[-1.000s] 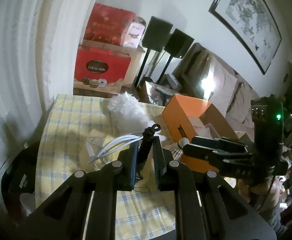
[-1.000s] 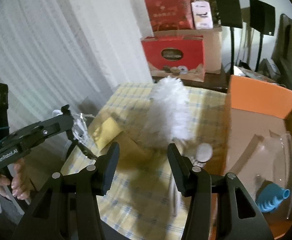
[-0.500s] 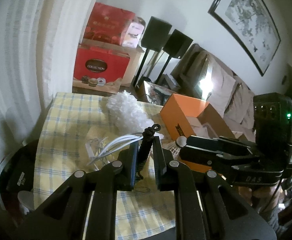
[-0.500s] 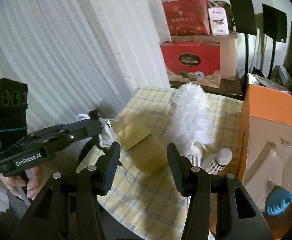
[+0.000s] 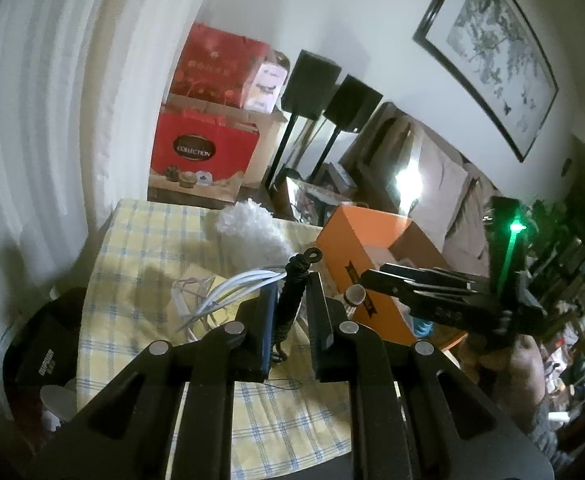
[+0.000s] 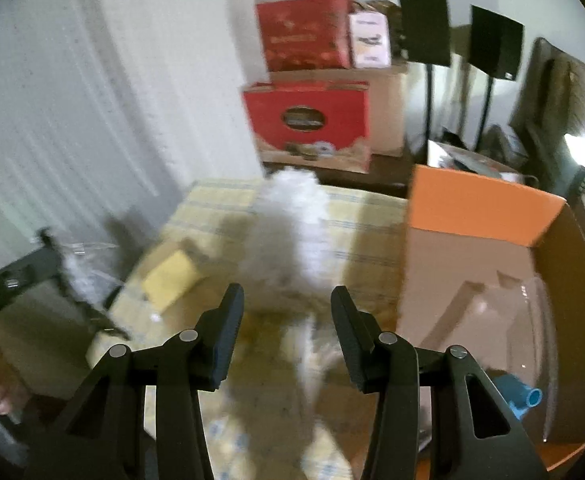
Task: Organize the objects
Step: 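Lift the earphones off the table with the left tool, then carry the earphones toward the cardboard box with the left tool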
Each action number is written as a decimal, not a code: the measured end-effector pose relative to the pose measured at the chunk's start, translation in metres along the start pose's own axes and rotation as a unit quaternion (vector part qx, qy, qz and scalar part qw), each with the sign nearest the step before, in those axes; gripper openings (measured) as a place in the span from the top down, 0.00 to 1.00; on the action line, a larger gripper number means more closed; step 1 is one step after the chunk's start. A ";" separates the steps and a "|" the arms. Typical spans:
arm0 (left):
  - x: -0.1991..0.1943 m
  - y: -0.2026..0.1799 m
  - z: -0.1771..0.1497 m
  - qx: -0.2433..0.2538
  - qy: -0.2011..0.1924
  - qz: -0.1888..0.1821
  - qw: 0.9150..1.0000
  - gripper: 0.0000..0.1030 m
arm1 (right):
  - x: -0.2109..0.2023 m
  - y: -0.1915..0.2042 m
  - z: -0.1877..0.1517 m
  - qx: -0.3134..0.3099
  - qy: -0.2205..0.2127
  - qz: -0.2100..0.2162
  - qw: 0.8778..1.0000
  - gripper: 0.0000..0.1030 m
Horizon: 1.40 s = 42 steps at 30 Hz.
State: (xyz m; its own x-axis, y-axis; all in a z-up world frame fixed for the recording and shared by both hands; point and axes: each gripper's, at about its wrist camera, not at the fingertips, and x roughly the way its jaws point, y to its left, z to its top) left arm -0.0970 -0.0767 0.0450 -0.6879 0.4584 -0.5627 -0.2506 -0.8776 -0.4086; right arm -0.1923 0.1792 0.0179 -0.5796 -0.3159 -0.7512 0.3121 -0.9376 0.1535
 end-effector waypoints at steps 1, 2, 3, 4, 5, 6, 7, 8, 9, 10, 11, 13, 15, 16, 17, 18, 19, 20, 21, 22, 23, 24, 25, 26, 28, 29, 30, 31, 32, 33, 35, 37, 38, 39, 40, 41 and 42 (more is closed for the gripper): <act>0.000 -0.001 0.000 0.001 0.000 0.001 1.000 0.87 | 0.003 -0.004 0.000 0.003 0.003 -0.008 1.000 0.54; 0.000 -0.001 0.000 0.002 0.000 0.003 1.000 0.87 | 0.007 -0.008 0.000 0.005 0.005 -0.015 1.000 0.54; 0.000 -0.003 0.000 0.003 0.000 0.004 1.000 0.87 | 0.011 -0.012 0.000 0.007 0.008 -0.019 1.000 0.54; 0.000 -0.003 0.000 0.003 0.001 0.004 1.000 0.87 | 0.014 -0.014 -0.001 0.008 0.011 -0.021 1.000 0.54; 0.001 -0.003 -0.001 0.004 0.002 0.004 1.000 0.87 | 0.019 -0.017 -0.001 0.008 0.016 -0.025 1.000 0.54; 0.002 -0.003 -0.001 0.004 0.003 0.005 1.000 0.87 | 0.023 -0.019 -0.002 0.007 0.020 -0.031 0.999 0.54; 0.002 -0.003 -0.001 0.003 0.003 0.005 1.000 0.87 | 0.026 -0.020 -0.002 0.005 0.023 -0.035 0.999 0.54; 0.002 -0.002 0.000 0.003 0.004 0.005 1.000 0.87 | 0.030 -0.021 -0.003 0.003 0.027 -0.039 0.999 0.54; 0.002 -0.002 -0.001 0.002 0.004 0.005 1.000 0.87 | 0.032 -0.022 -0.004 0.003 0.030 -0.042 0.999 0.54; 0.002 -0.001 -0.001 0.002 0.004 0.005 1.000 0.87 | 0.035 -0.022 -0.005 0.001 0.035 -0.046 0.998 0.54; 0.003 -0.001 0.000 0.001 0.004 0.006 1.000 0.87 | 0.037 -0.022 -0.006 0.000 0.036 -0.047 0.998 0.55; 0.003 -0.001 0.000 0.001 0.004 0.005 1.000 0.87 | 0.039 -0.022 -0.007 -0.001 0.040 -0.047 0.998 0.55; 0.003 -0.001 0.000 0.000 0.004 0.004 1.000 0.87 | 0.040 -0.022 -0.007 -0.001 0.042 -0.050 0.998 0.55; 0.003 -0.001 0.000 0.001 0.005 0.004 1.000 0.87 | 0.039 -0.022 -0.007 -0.001 0.040 -0.053 0.998 0.55; 0.003 -0.001 0.000 0.001 0.005 0.003 1.000 0.87 | 0.034 -0.020 -0.007 -0.001 0.030 -0.048 0.998 0.55; 0.004 -0.002 0.000 0.002 0.005 0.003 1.000 0.87 | 0.029 -0.017 -0.008 -0.002 0.022 -0.037 0.999 0.55; 0.004 -0.001 0.000 0.001 0.005 0.003 1.000 0.87 | 0.024 -0.013 -0.009 -0.004 0.015 -0.024 1.000 0.55; 0.005 -0.001 0.000 0.000 0.006 0.003 1.000 0.87 | 0.017 -0.007 -0.010 -0.012 0.006 -0.007 1.000 0.55; 0.006 -0.001 0.000 -0.002 0.007 0.003 1.000 0.87 | 0.012 -0.002 -0.012 -0.019 0.001 0.005 1.000 0.55; 0.007 0.000 0.000 -0.003 0.008 0.003 1.000 0.87 | 0.008 0.006 -0.014 -0.027 -0.002 0.021 0.999 0.55; 0.008 0.001 0.000 -0.006 0.008 0.003 1.000 0.87 | 0.003 0.015 -0.016 -0.037 -0.005 0.041 0.998 0.55; 0.009 0.001 0.000 -0.008 0.009 0.002 1.000 0.87 | -0.002 0.023 -0.018 -0.046 -0.008 0.058 0.997 0.55; 0.010 0.002 0.000 -0.011 0.010 0.001 1.000 0.87 | -0.006 0.033 -0.020 -0.058 -0.011 0.075 0.995 0.55; 0.012 0.002 0.000 -0.015 0.012 -0.001 1.000 0.87 | -0.009 0.040 -0.022 -0.065 -0.013 0.085 0.994 0.55; 0.014 0.003 0.000 -0.020 0.015 -0.005 1.000 0.87 | -0.015 0.057 -0.024 -0.082 -0.015 0.111 0.990 0.56; 0.015 0.003 -0.001 -0.022 0.016 -0.007 1.000 0.87 | -0.016 0.063 -0.025 -0.087 -0.015 0.118 0.989 0.57; 0.016 0.003 -0.001 -0.024 0.017 -0.007 1.000 0.87 | -0.017 0.069 -0.025 -0.091 -0.016 0.125 0.988 0.59; 0.016 0.002 -0.001 -0.025 0.017 -0.008 0.999 0.87 | -0.018 0.074 -0.026 -0.094 -0.018 0.129 0.987 0.62; 0.016 0.002 -0.002 -0.026 0.018 -0.010 0.999 0.87 | -0.020 0.078 -0.026 -0.096 -0.022 0.136 0.986 0.63; 0.017 0.000 -0.002 -0.027 0.018 -0.011 0.999 0.87 | -0.021 0.081 -0.026 -0.098 -0.025 0.142 0.985 0.65; 0.017 -0.001 -0.001 -0.027 0.018 -0.013 0.999 0.87 | -0.023 0.085 -0.026 -0.100 -0.028 0.154 0.983 0.68; 0.017 -0.003 -0.001 -0.027 0.018 -0.016 0.999 0.87 | -0.023 0.089 -0.027 -0.104 -0.028 0.164 0.981 0.70; 0.017 -0.004 -0.001 -0.028 0.018 -0.019 0.999 0.87 | -0.023 0.091 -0.027 -0.106 -0.029 0.164 0.980 0.70; 0.017 -0.005 -0.001 -0.030 0.019 -0.023 0.999 0.87 | -0.023 0.093 -0.027 -0.109 -0.032 0.164 0.980 0.70; 0.017 -0.005 -0.001 -0.030 0.019 -0.026 0.999 0.87 | -0.022 0.094 -0.027 -0.112 -0.034 0.164 0.980 0.70; 0.018 -0.007 -0.001 -0.030 0.020 -0.028 0.999 0.87 | -0.022 0.095 -0.026 -0.114 -0.037 0.163 0.979 0.70; 0.018 -0.008 -0.001 -0.029 0.021 -0.031 0.999 0.87 | -0.021 0.097 -0.027 -0.115 -0.038 0.163 0.979 0.70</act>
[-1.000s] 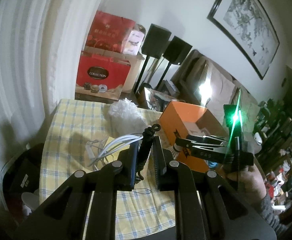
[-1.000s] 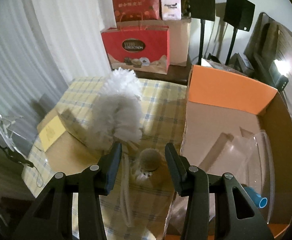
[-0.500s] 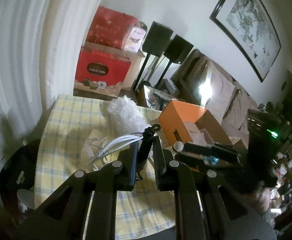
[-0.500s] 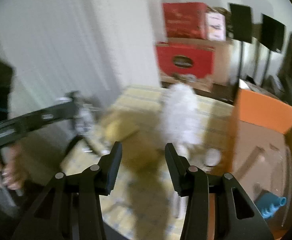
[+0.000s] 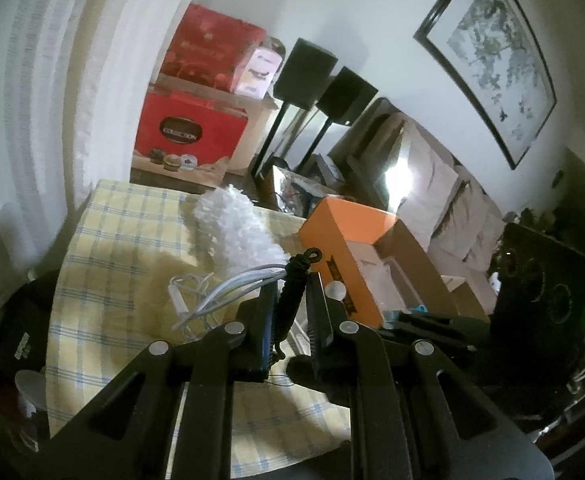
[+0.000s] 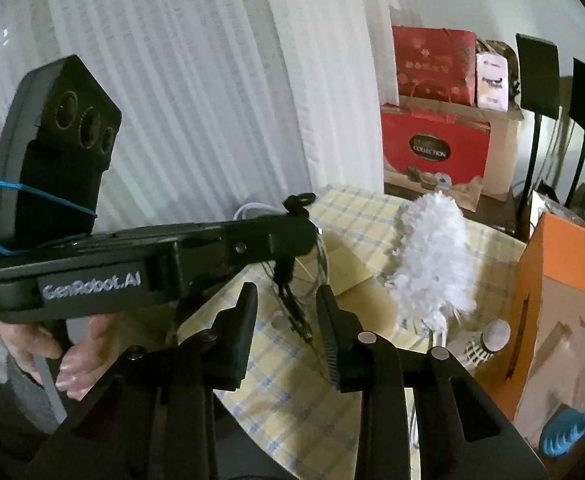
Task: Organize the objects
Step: 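Carry the earphones toward the cardboard box with the left tool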
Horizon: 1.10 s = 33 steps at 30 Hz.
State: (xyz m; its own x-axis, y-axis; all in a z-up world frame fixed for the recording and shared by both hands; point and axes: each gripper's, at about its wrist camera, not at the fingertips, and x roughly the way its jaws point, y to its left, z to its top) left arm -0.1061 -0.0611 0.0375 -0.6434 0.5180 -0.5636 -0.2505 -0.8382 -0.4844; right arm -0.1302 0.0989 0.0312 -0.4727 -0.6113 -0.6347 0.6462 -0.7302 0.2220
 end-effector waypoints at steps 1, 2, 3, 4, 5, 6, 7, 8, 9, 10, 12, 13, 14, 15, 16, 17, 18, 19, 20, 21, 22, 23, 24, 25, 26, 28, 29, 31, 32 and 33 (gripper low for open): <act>0.000 -0.002 0.000 0.001 0.001 -0.003 1.000 0.87 | 0.001 0.001 0.000 -0.001 -0.002 0.001 1.000 0.70; 0.000 -0.003 0.000 0.001 0.002 -0.004 1.000 0.87 | 0.003 0.002 0.000 -0.002 -0.004 0.000 1.000 0.70; 0.000 -0.005 -0.001 0.001 0.003 -0.007 1.000 0.87 | 0.003 0.002 0.000 -0.003 -0.005 -0.001 1.000 0.70; 0.001 -0.006 -0.001 0.001 0.003 -0.009 1.000 0.87 | 0.005 0.003 0.001 -0.003 -0.007 -0.003 1.000 0.70; 0.001 -0.008 -0.002 0.001 0.004 -0.010 1.000 0.87 | 0.006 0.003 0.001 -0.003 -0.009 -0.004 1.000 0.70; 0.001 -0.009 -0.002 0.002 0.005 -0.011 1.000 0.87 | 0.006 0.002 0.000 -0.002 -0.011 -0.006 1.000 0.71; 0.001 -0.010 -0.003 0.003 0.005 -0.012 1.000 0.87 | 0.007 0.001 0.001 -0.001 -0.013 -0.007 1.000 0.72; 0.001 -0.011 -0.003 0.003 0.006 -0.014 1.000 0.87 | 0.008 0.000 0.001 0.000 -0.015 -0.008 1.000 0.73; 0.002 -0.012 -0.004 0.003 0.006 -0.015 1.000 0.87 | 0.009 -0.001 0.001 0.002 -0.015 -0.007 1.000 0.78; 0.002 -0.013 -0.003 0.003 0.006 -0.016 1.000 0.87 | 0.011 -0.002 0.000 0.003 -0.013 -0.004 1.000 0.87; 0.002 -0.013 -0.003 0.004 0.005 -0.015 1.000 0.87 | 0.010 -0.003 0.000 0.004 -0.012 -0.003 1.000 0.90; 0.002 -0.013 -0.003 0.005 0.004 -0.017 1.000 0.87 | 0.009 -0.003 0.000 0.004 -0.015 -0.001 1.000 0.90; 0.002 -0.013 -0.003 0.005 0.002 -0.019 1.000 0.87 | 0.008 -0.003 0.000 0.005 -0.016 0.001 1.000 0.91; 0.002 -0.012 -0.003 0.003 0.001 -0.023 1.000 0.87 | 0.006 -0.003 0.000 0.006 -0.016 0.002 1.000 0.91; 0.002 -0.012 -0.003 0.001 0.000 -0.026 1.000 0.87 | 0.006 -0.003 0.000 0.005 -0.016 -0.001 1.000 0.91; 0.003 -0.009 -0.003 -0.006 -0.002 -0.030 1.000 0.87 | 0.005 -0.003 0.000 0.003 -0.016 -0.002 1.000 0.91; 0.004 -0.006 -0.002 -0.015 -0.002 -0.036 0.999 0.86 | 0.004 -0.003 0.000 0.002 -0.016 -0.003 1.000 0.91; 0.005 -0.004 -0.001 -0.023 -0.002 -0.040 0.999 0.86 | 0.003 -0.003 0.000 0.002 -0.016 -0.005 1.000 0.91; 0.006 0.000 0.000 -0.033 -0.004 -0.043 0.998 0.86 | 0.003 -0.004 0.000 0.001 -0.015 -0.009 1.000 0.92; 0.007 0.003 0.000 -0.037 -0.005 -0.045 0.998 0.86 | 0.002 -0.005 -0.001 0.000 -0.014 -0.014 1.000 0.92; 0.009 0.004 0.000 -0.038 -0.003 -0.047 0.998 0.85 | 0.002 -0.005 -0.001 0.000 -0.013 -0.016 1.000 0.92; 0.010 0.005 0.001 -0.040 -0.002 -0.049 0.998 0.84 | 0.002 -0.007 -0.002 0.002 -0.011 -0.018 1.000 0.92; 0.012 0.005 0.000 -0.040 -0.001 -0.051 0.998 0.84 | 0.002 -0.008 -0.002 0.004 -0.008 -0.021 1.000 0.92; 0.013 0.003 -0.001 -0.037 -0.001 -0.050 0.998 0.84 | 0.002 -0.010 -0.003 0.007 -0.006 -0.023 1.000 0.92; 0.014 0.003 -0.001 -0.035 -0.001 -0.049 0.998 0.84 | 0.002 -0.012 -0.004 0.011 -0.006 -0.021 1.000 0.92; 0.016 0.001 -0.003 -0.032 -0.002 -0.054 0.998 0.82 | -0.001 -0.018 -0.004 0.023 -0.010 -0.022 0.999 0.92; 0.016 0.000 -0.004 -0.030 -0.002 -0.056 0.998 0.80 | -0.003 -0.020 -0.004 0.028 -0.011 -0.021 0.999 0.92; 0.018 0.000 -0.004 -0.029 -0.004 -0.059 0.998 0.75 | -0.006 -0.024 -0.003 0.038 -0.013 -0.019 0.999 0.92; 0.019 0.001 -0.005 -0.030 -0.004 -0.061 0.998 0.74 | -0.006 -0.025 -0.003 0.040 -0.013 -0.020 0.999 0.92; 0.021 0.002 -0.005 -0.034 -0.005 -0.068 0.997 0.71 | -0.007 -0.026 -0.003 0.041 -0.015 -0.022 0.999 0.92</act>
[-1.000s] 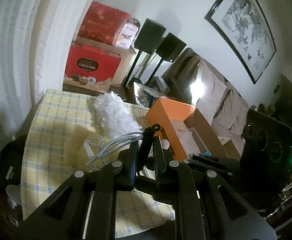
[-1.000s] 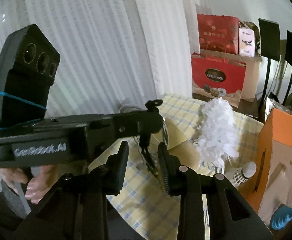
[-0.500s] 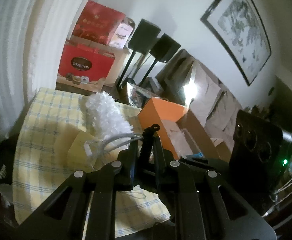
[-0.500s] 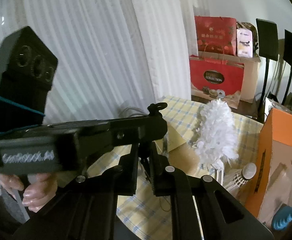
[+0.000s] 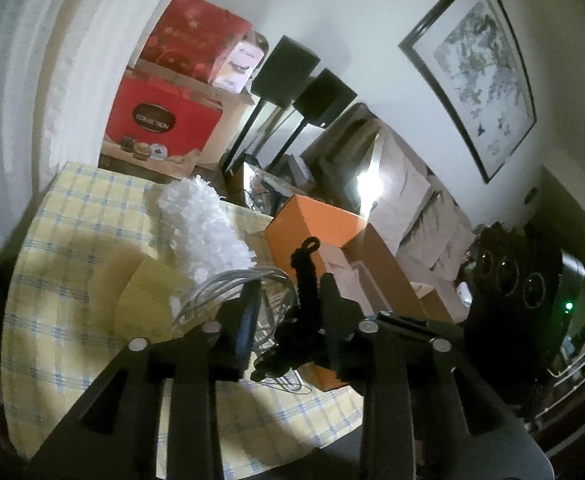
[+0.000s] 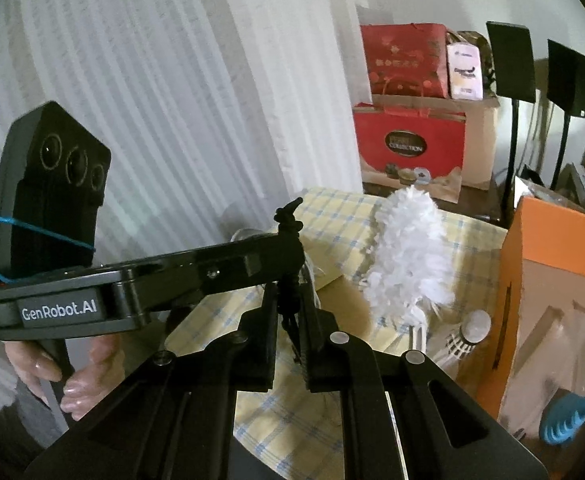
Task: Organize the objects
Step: 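Carry the earphones toward the cardboard box with the left tool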
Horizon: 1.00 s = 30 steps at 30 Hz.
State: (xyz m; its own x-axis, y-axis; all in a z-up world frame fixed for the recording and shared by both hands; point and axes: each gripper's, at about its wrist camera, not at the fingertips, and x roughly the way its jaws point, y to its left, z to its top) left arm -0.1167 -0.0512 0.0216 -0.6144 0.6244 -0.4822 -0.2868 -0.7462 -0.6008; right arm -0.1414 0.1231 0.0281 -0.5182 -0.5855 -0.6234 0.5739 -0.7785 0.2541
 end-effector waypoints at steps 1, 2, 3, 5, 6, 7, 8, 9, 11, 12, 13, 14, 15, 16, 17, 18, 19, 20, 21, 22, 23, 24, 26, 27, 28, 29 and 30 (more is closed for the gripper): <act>0.001 0.002 0.000 -0.004 -0.003 -0.007 1.000 0.69 | -0.001 -0.001 0.000 0.002 -0.002 -0.004 1.000 0.92; 0.002 0.004 -0.001 -0.007 -0.005 -0.009 1.000 0.69 | -0.002 -0.003 0.000 0.006 -0.002 -0.006 1.000 0.92; 0.004 0.007 -0.001 -0.013 -0.006 -0.013 1.000 0.69 | -0.003 -0.005 0.000 0.012 -0.001 -0.009 1.000 0.92; 0.006 0.012 -0.002 -0.024 -0.005 -0.017 1.000 0.69 | -0.003 -0.010 -0.001 0.022 0.001 -0.018 1.000 0.92; 0.006 0.015 -0.003 -0.029 -0.006 -0.017 0.999 0.69 | -0.005 -0.013 -0.002 0.028 0.000 -0.020 0.999 0.92; 0.007 0.016 -0.004 -0.031 -0.006 -0.014 0.999 0.69 | -0.006 -0.015 -0.003 0.032 0.000 -0.021 0.999 0.92; 0.007 0.018 -0.005 -0.031 -0.007 -0.011 0.999 0.69 | -0.009 -0.019 -0.004 0.037 -0.001 -0.025 0.999 0.92; 0.008 0.018 -0.005 -0.031 -0.007 -0.009 0.999 0.69 | -0.011 -0.021 -0.004 0.039 -0.002 -0.027 0.999 0.92; 0.011 0.018 -0.005 -0.028 -0.003 0.008 1.000 0.79 | -0.015 -0.025 -0.004 0.045 -0.005 -0.029 0.999 0.92; 0.013 0.019 -0.005 -0.030 0.003 0.018 0.999 0.84 | -0.018 -0.026 -0.004 0.047 -0.007 -0.029 0.998 0.92; 0.015 0.020 -0.005 -0.032 0.006 0.020 0.999 0.90 | -0.021 -0.027 -0.003 0.049 -0.010 -0.029 0.998 0.92; 0.016 0.020 -0.005 -0.033 0.007 0.023 0.999 0.92 | -0.026 -0.028 -0.003 0.051 -0.015 -0.030 0.998 0.92; 0.017 0.020 -0.005 -0.033 0.006 0.029 0.999 0.95 | -0.028 -0.029 -0.001 0.052 -0.018 -0.030 0.998 0.92; 0.017 0.020 -0.005 -0.033 0.005 0.034 0.999 0.95 | -0.032 -0.030 -0.001 0.052 -0.021 -0.032 0.998 0.92; 0.017 0.019 -0.005 -0.032 0.003 0.037 0.999 0.95 | -0.036 -0.030 0.000 0.051 -0.025 -0.033 0.998 0.92; 0.015 0.018 -0.006 -0.032 0.002 0.037 0.999 0.95 | -0.041 -0.031 0.000 0.051 -0.028 -0.036 0.998 0.92; 0.014 0.016 -0.005 -0.032 0.001 0.034 0.999 0.95 | -0.043 -0.032 0.001 0.051 -0.030 -0.037 0.998 0.92; 0.013 0.013 -0.004 -0.029 -0.001 0.032 0.999 0.95 | -0.048 -0.033 0.002 0.050 -0.034 -0.039 0.997 0.92; 0.011 0.010 -0.003 -0.024 -0.004 0.031 0.999 0.95 | -0.052 -0.035 0.004 0.051 -0.036 -0.041 0.997 0.92; 0.009 0.006 -0.002 -0.021 -0.006 0.029 0.999 0.95 | -0.056 -0.036 0.005 0.050 -0.039 -0.044 0.997 0.92; 0.006 0.001 0.000 -0.015 -0.010 0.026 1.000 0.95 | -0.060 -0.038 0.006 0.051 -0.042 -0.047 0.997 0.92; 0.002 -0.005 0.002 -0.011 -0.013 0.022 1.000 0.95 | -0.063 -0.040 0.007 0.051 -0.044 -0.049 0.996 0.92; -0.003 -0.015 0.006 -0.002 -0.018 0.014 1.000 0.95 | -0.073 -0.046 0.008 0.055 -0.051 -0.055 0.996 0.92; -0.006 -0.022 0.009 0.005 -0.021 0.009 1.000 0.95 | -0.078 -0.048 0.009 0.056 -0.054 -0.057 0.995 0.92; -0.008 -0.029 0.011 0.011 -0.024 0.006 1.000 0.95 | -0.083 -0.051 0.009 0.059 -0.057 -0.059 0.995 0.92; -0.011 -0.036 0.013 0.018 -0.025 0.001 1.000 0.95 | -0.089 -0.054 0.010 0.062 -0.060 -0.063 0.994 0.92; -0.013 -0.044 0.016 0.025 -0.027 -0.003 0.999 0.95 | -0.093 -0.056 0.011 0.064 -0.062 -0.067 0.994 0.92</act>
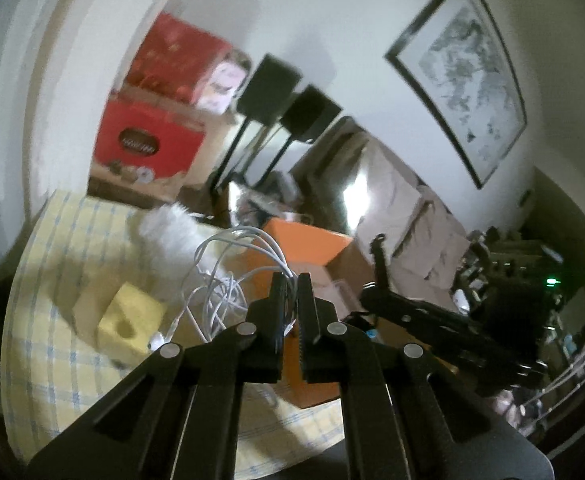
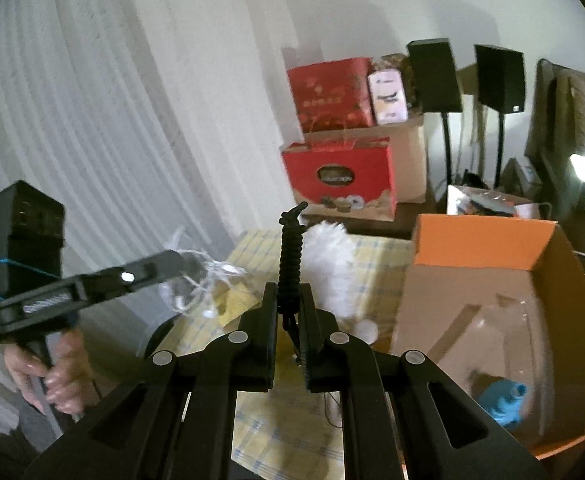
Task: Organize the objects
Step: 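Carry the earphones toward the cardboard box with the left tool, then lower the earphones into the box and open the left tool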
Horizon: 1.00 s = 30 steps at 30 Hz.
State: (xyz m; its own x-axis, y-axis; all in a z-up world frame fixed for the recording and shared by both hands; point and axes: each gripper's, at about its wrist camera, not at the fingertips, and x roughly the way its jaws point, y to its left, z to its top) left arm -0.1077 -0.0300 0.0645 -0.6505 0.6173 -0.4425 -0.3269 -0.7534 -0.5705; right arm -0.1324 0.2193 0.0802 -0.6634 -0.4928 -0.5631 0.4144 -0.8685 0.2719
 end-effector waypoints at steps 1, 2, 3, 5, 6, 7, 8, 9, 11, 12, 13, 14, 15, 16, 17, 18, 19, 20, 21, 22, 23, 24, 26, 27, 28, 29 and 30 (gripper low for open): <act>-0.001 -0.007 0.003 0.005 -0.001 -0.005 1.000 0.95 | -0.005 -0.003 0.002 0.002 -0.003 -0.004 1.000 0.92; -0.002 -0.014 0.005 0.010 -0.002 -0.012 1.000 0.95 | -0.012 -0.008 0.004 0.003 -0.008 -0.011 1.000 0.92; -0.002 -0.022 0.009 0.016 -0.002 -0.021 1.000 0.95 | -0.015 -0.011 0.006 0.004 -0.010 -0.015 1.000 0.92; 0.000 -0.036 0.014 0.026 -0.001 -0.031 0.999 0.95 | -0.026 -0.019 0.010 0.008 -0.015 -0.026 1.000 0.92; 0.001 -0.040 0.016 0.030 -0.001 -0.033 0.999 0.95 | -0.030 -0.023 0.011 0.010 -0.016 -0.031 0.999 0.92; 0.004 -0.047 0.018 0.035 0.000 -0.035 0.999 0.95 | -0.034 -0.027 0.012 0.012 -0.018 -0.036 0.999 0.92; 0.007 -0.053 0.020 0.037 0.002 -0.039 0.999 0.95 | -0.039 -0.032 0.013 0.014 -0.021 -0.043 0.999 0.92; 0.011 -0.058 0.022 0.039 0.005 -0.043 0.998 0.95 | -0.044 -0.037 0.014 0.017 -0.023 -0.049 0.998 0.92; 0.017 -0.067 0.025 0.041 0.009 -0.050 0.998 0.95 | -0.049 -0.046 0.014 0.023 -0.025 -0.057 0.998 0.92; 0.022 -0.073 0.026 0.044 0.012 -0.055 0.997 0.95 | -0.051 -0.051 0.014 0.027 -0.025 -0.060 0.997 0.92; 0.025 -0.078 0.028 0.047 0.014 -0.059 0.997 0.95 | -0.054 -0.057 0.013 0.033 -0.026 -0.065 0.997 0.92; 0.029 -0.084 0.029 0.050 0.015 -0.064 0.997 0.95 | -0.056 -0.062 0.012 0.037 -0.026 -0.067 0.997 0.92; 0.034 -0.089 0.030 0.053 0.017 -0.068 0.996 0.95 | -0.057 -0.067 0.011 0.041 -0.025 -0.069 0.996 0.92; 0.039 -0.094 0.029 0.056 0.019 -0.071 0.996 0.95 | -0.058 -0.072 0.010 0.046 -0.024 -0.072 0.996 0.92; 0.043 -0.099 0.029 0.058 0.021 -0.075 0.995 0.95 | -0.059 -0.078 0.009 0.050 -0.022 -0.079 0.995 0.92; 0.050 -0.104 0.030 0.059 0.025 -0.078 0.995 0.95 | -0.059 -0.082 0.007 0.053 -0.021 -0.083 0.995 0.92; 0.055 -0.108 0.029 0.060 0.029 -0.081 0.995 0.95 | -0.060 -0.085 0.005 0.055 -0.020 -0.085 0.995 0.92; 0.061 -0.111 0.029 0.060 0.034 -0.083 0.994 0.95 | -0.061 -0.091 0.003 0.059 -0.019 -0.090 0.994 0.92; 0.067 -0.114 0.028 0.059 0.039 -0.085 0.994 0.95 | -0.061 -0.096 0.002 0.062 -0.018 -0.094 0.993 0.92; 0.074 -0.117 0.028 0.060 0.045 -0.086 0.994 0.95 | -0.063 -0.100 -0.001 0.064 -0.018 -0.098 0.993 0.92; 0.079 -0.119 0.027 0.061 0.049 -0.086 0.993 0.95 | -0.063 -0.105 -0.002 0.068 -0.017 -0.102 0.992 0.92; 0.086 -0.122 0.026 0.062 0.055 -0.087 0.993 0.95 | -0.064 -0.110 -0.003 0.071 -0.016 -0.104 0.992 0.92; 0.096 -0.128 0.023 0.062 0.064 -0.089 0.992 0.95 | -0.067 -0.119 -0.006 0.078 -0.015 -0.112 0.991 0.92; 0.102 -0.131 0.021 0.062 0.069 -0.092 0.991 0.95 | -0.068 -0.123 -0.006 0.080 -0.015 -0.114 0.990 0.92; 0.105 -0.134 0.019 0.063 0.073 -0.094 0.991 0.95 | -0.069 -0.128 -0.007 0.083 -0.015 -0.117 0.990 0.92; 0.109 -0.137 0.018 0.064 0.076 -0.096 0.990 0.95 | -0.070 -0.133 -0.007 0.087 -0.015 -0.121 0.989 0.92; 0.114 -0.141 0.017 0.067 0.081 -0.099 0.990 0.95 | -0.071 -0.138 -0.008 0.090 -0.015 -0.127 0.988 0.92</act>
State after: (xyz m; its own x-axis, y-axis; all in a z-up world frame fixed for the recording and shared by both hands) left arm -0.1471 0.1434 0.1062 -0.4504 0.7756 -0.4423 -0.5316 -0.6309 -0.5651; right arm -0.1374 0.3747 0.0765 -0.7518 -0.2560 -0.6077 0.1165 -0.9586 0.2597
